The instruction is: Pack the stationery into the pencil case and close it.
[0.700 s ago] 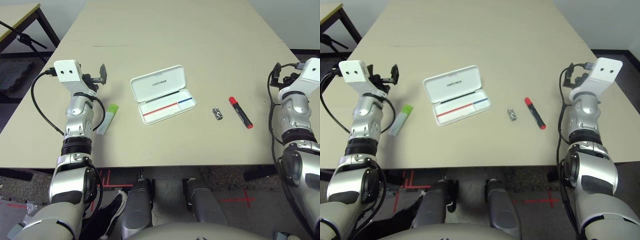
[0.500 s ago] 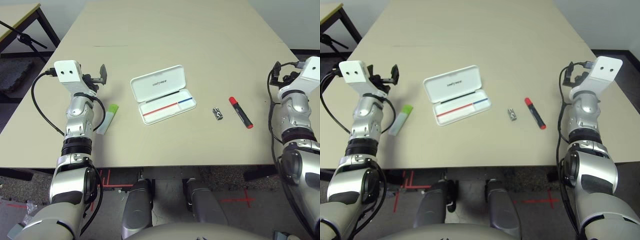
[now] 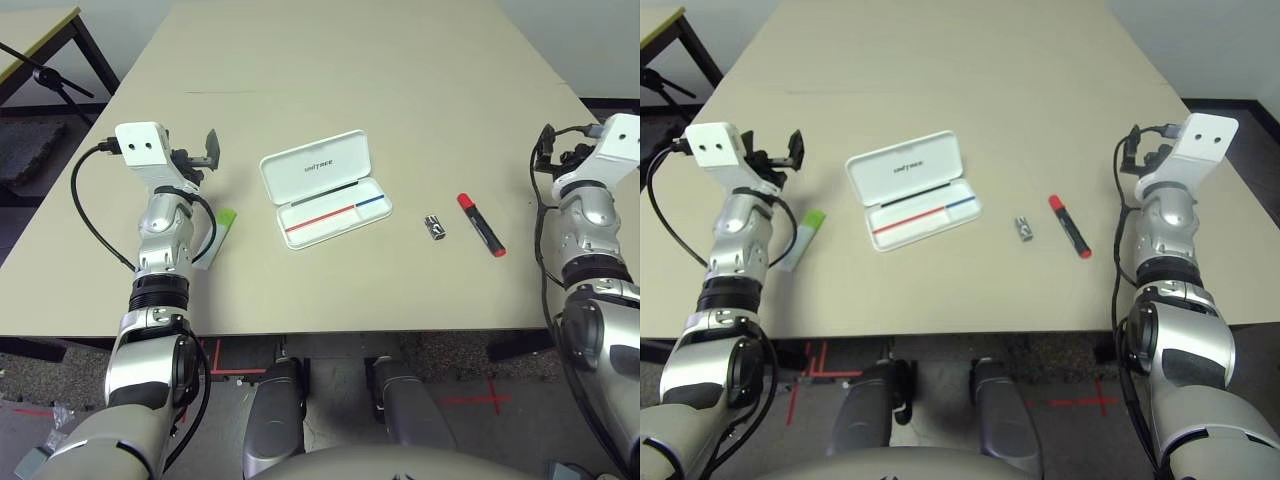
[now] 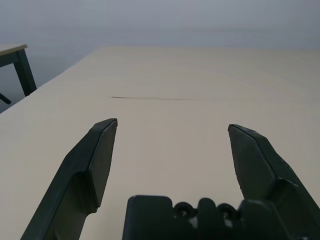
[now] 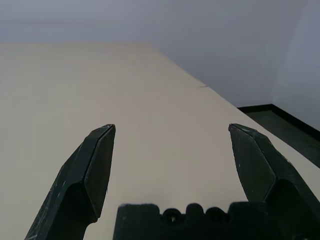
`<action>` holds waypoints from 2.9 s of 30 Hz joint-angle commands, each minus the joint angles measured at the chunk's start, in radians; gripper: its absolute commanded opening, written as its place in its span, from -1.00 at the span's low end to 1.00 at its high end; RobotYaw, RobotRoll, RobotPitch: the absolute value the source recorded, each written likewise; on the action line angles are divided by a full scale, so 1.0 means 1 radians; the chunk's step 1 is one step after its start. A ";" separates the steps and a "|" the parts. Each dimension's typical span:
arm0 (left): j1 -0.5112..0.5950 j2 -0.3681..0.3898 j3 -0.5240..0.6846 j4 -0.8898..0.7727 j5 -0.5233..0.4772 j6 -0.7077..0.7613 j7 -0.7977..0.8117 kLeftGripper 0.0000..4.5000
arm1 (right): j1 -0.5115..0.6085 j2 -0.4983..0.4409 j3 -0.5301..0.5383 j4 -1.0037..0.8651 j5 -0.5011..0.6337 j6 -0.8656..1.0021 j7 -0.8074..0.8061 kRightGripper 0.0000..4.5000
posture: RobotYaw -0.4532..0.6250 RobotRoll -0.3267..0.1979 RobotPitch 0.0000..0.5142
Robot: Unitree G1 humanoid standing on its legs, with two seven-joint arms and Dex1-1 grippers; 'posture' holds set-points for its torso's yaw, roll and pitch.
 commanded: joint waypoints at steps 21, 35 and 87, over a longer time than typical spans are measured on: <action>0.118 0.151 0.024 -0.329 -0.054 0.251 -0.179 0.99 | -0.021 -0.065 0.111 -0.186 0.037 0.303 0.607 1.00 | -0.12 0.25 -0.58; 0.210 0.233 -0.064 -0.618 -0.119 0.547 -0.410 0.99 | 0.065 -0.158 0.238 -0.416 0.058 0.567 1.004 1.00 | -0.12 0.25 -0.53; 0.181 0.264 -0.625 -0.804 0.019 0.911 -0.677 0.99 | 0.182 -0.158 0.349 -0.719 0.106 0.778 1.104 1.00 | -0.17 0.25 -0.43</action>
